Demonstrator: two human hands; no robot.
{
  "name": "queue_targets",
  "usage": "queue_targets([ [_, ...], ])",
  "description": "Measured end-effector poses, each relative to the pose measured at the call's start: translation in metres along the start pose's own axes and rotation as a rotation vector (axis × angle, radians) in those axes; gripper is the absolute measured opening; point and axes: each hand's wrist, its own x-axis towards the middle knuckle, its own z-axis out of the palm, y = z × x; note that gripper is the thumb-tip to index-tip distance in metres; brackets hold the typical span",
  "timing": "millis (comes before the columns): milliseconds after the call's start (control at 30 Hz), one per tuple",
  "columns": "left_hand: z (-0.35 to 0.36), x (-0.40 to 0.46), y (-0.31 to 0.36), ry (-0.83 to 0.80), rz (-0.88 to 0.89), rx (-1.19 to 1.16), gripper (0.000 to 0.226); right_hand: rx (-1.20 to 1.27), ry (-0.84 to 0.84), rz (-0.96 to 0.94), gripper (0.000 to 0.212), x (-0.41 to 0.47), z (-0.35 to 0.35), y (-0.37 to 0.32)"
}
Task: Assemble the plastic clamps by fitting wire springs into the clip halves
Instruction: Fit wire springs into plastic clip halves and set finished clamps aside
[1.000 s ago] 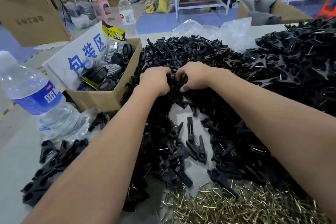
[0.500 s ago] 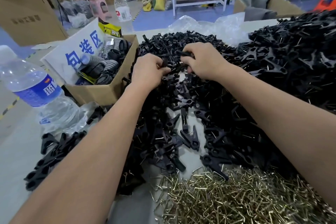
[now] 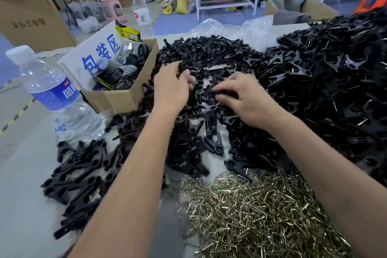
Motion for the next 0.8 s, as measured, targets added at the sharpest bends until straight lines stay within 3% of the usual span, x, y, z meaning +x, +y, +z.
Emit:
queue_targets([
  [67, 0.000, -0.021, 0.003, -0.055, -0.063, -0.302, 0.032, 0.096, 0.154, 0.017, 0.028, -0.020, -0.005, 0.001],
  [167, 0.001, -0.051, 0.004, -0.060, -0.086, -0.398, 0.026, 0.429, 0.195, 0.101, 0.028, -0.052, -0.003, 0.005],
  [233, 0.004, -0.066, 0.003, -0.065, -0.144, -0.433, 0.024, 0.601, 0.207, 0.165, 0.017, -0.071, 0.005, 0.007],
  [367, 0.007, -0.094, -0.001, -0.157, -0.238, -0.588, 0.021, 0.598, 0.341, 0.191, 0.014, -0.093, 0.015, 0.011],
  [467, 0.009, -0.108, -0.002, -0.208, -0.283, -0.774, 0.035, 0.699, 0.325, 0.173, 0.034, -0.102, 0.016, 0.009],
  [600, 0.008, -0.115, -0.003, -0.188, -0.131, -0.661, 0.034, 0.780, 0.283, 0.145, 0.044, -0.109, 0.016, -0.001],
  [700, 0.012, -0.118, -0.003, -0.215, 0.012, -0.587, 0.020, 0.796, 0.233, 0.135, 0.044, -0.111, 0.017, -0.004],
  [800, 0.019, -0.120, -0.001, -0.203, 0.026, -0.599, 0.021, 0.836, 0.196, 0.124, 0.037, -0.110, 0.020, -0.003],
])
